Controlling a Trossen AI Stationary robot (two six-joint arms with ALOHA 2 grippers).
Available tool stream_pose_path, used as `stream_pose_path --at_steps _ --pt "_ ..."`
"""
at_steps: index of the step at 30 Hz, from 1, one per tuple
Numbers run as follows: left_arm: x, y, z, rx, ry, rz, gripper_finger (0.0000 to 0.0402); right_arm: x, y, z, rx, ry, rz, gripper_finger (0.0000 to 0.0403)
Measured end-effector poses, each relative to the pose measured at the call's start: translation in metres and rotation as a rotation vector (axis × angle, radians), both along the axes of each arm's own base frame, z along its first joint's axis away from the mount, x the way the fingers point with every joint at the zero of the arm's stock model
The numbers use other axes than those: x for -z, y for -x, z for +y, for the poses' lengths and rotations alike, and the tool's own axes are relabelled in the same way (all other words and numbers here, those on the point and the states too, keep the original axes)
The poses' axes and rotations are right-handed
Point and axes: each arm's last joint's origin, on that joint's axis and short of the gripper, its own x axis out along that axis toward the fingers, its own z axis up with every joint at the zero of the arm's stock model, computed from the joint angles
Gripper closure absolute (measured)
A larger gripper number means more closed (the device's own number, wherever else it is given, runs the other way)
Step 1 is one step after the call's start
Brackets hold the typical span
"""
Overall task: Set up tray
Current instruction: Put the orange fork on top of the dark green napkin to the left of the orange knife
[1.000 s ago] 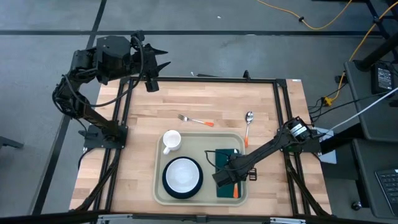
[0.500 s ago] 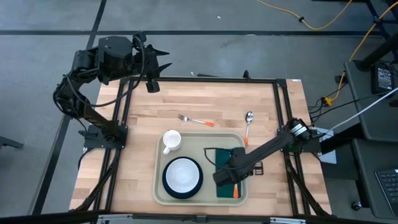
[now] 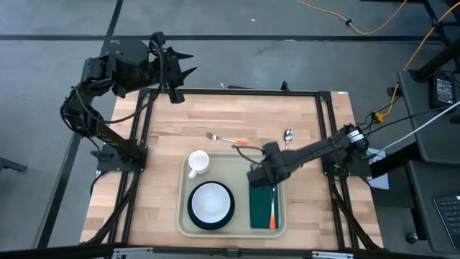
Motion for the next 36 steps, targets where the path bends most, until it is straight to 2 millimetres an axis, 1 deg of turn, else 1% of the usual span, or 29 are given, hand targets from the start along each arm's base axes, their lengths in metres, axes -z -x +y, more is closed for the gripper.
stream_pose_path --at_steps 3,5,8,11,14,17,20,22,24,27,30,36 --pt "-0.002 0.0 0.0 -0.001 0.008 -0.033 0.0258 0.0 0.008 -0.027 0.002 0.054 0.023 0.0247" --pt "-0.002 -0.001 0.0 -0.015 0.032 -0.053 0.0258 -0.001 0.018 -0.044 -0.006 0.08 0.045 0.0247" --pt "-0.002 -0.002 0.001 -0.064 0.079 -0.097 0.0258 0.005 0.037 -0.069 -0.024 0.089 0.111 0.0247" --pt "-0.001 0.0 0.002 -0.128 0.115 -0.132 0.0258 0.01 0.063 -0.09 -0.031 0.077 0.146 0.0247" --pt "0.0 0.001 0.003 -0.189 0.146 -0.16 0.0258 0.019 0.084 -0.106 -0.043 0.059 0.095 0.0247" --pt "0.002 0.002 0.003 -0.213 0.185 -0.173 0.0258 0.028 0.101 -0.117 -0.021 0.052 0.012 0.0247" --pt "0.006 0.003 0.003 -0.227 0.212 -0.159 0.0258 0.037 0.11 -0.125 0.009 0.037 -0.08 0.0247" --pt "0.008 0.004 0.003 -0.231 0.216 -0.136 0.0258 0.046 0.111 -0.129 0.028 -0.001 -0.137 0.0247" --pt "0.009 0.005 0.002 -0.234 0.216 -0.115 0.0258 0.054 0.108 -0.13 0.025 -0.029 -0.189 0.0247" --pt "0.011 0.006 0.002 -0.236 0.217 -0.094 0.0258 0.066 0.103 -0.133 0.032 -0.034 -0.209 0.0247" --pt "0.012 0.006 0.002 -0.234 0.208 -0.07 0.0258 0.077 0.101 -0.137 0.073 -0.042 -0.183 0.0247" --pt "0.013 0.007 0.002 -0.214 0.163 -0.023 0.0258 0.094 0.089 -0.142 0.097 -0.08 -0.149 0.0247"
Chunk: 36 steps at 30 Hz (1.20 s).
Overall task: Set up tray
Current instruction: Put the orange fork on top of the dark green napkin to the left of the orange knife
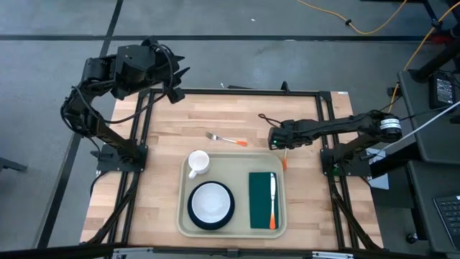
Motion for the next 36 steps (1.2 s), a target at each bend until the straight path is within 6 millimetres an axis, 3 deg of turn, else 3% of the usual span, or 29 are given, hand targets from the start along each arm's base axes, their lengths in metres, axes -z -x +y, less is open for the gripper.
stream_pose_path --at_steps 8,18,24,29,36 --pt "0.002 0.001 0.001 0.01 -0.021 0.051 0.0258 0.016 -0.009 -0.001 0.053 -0.024 0.022 0.0241" --pt "0.002 0.002 0.002 0.02 -0.042 0.081 0.0258 0.027 -0.01 -0.002 0.129 -0.032 0.071 0.0174" --pt "0.002 0.002 0.004 0.022 -0.059 0.103 0.0258 0.033 -0.012 -0.002 0.156 -0.034 0.09 0.0166" --pt "0.002 0.004 0.01 0.006 -0.049 0.103 0.0258 0.017 -0.022 -0.003 0.126 -0.023 0.022 0.0166" --pt "0.003 0.005 0.017 0.021 -0.006 0.085 0.0258 -0.023 -0.042 -0.008 -0.111 0.066 -0.012 0.0166"
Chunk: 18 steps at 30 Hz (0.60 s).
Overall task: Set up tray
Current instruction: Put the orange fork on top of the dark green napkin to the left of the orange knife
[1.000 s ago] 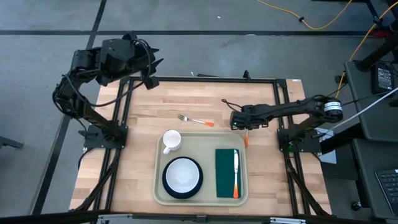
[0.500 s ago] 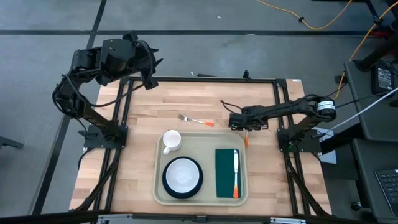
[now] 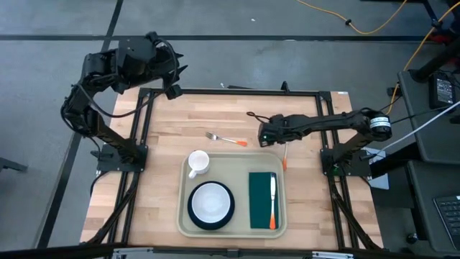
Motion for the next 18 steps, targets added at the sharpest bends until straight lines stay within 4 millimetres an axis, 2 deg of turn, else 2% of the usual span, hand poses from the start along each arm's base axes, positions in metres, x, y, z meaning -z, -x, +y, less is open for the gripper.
stream_pose_path --at_steps 3,9,15,18 --pt "0.0 0.001 0.003 -0.004 0.016 -0.012 0.0258 -0.014 -0.003 -0.002 -0.067 0.059 0.039 0.0166" --pt "0.0 0.001 0.005 -0.019 0.024 -0.022 0.0258 -0.034 -0.019 -0.007 -0.398 0.134 0.033 0.0166" --pt "-0.001 0.001 0.005 -0.03 0.034 -0.044 0.0258 -0.041 -0.039 -0.037 -0.56 0.1 -0.102 0.0166" --pt "-0.001 0.001 0.005 -0.037 0.044 -0.056 0.0258 -0.046 -0.056 -0.049 -0.656 0.101 -0.13 0.0166"
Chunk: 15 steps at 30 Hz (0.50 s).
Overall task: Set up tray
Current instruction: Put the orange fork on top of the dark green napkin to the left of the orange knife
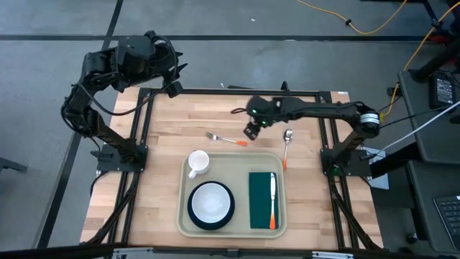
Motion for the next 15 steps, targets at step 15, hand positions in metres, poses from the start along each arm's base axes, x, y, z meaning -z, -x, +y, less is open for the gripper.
stream_pose_path --at_steps 15 --pt "0.001 0.0 0.0 -0.045 0.052 -0.056 0.0258 0.034 -0.101 -0.03 -0.307 -0.071 0.196 0.0166"
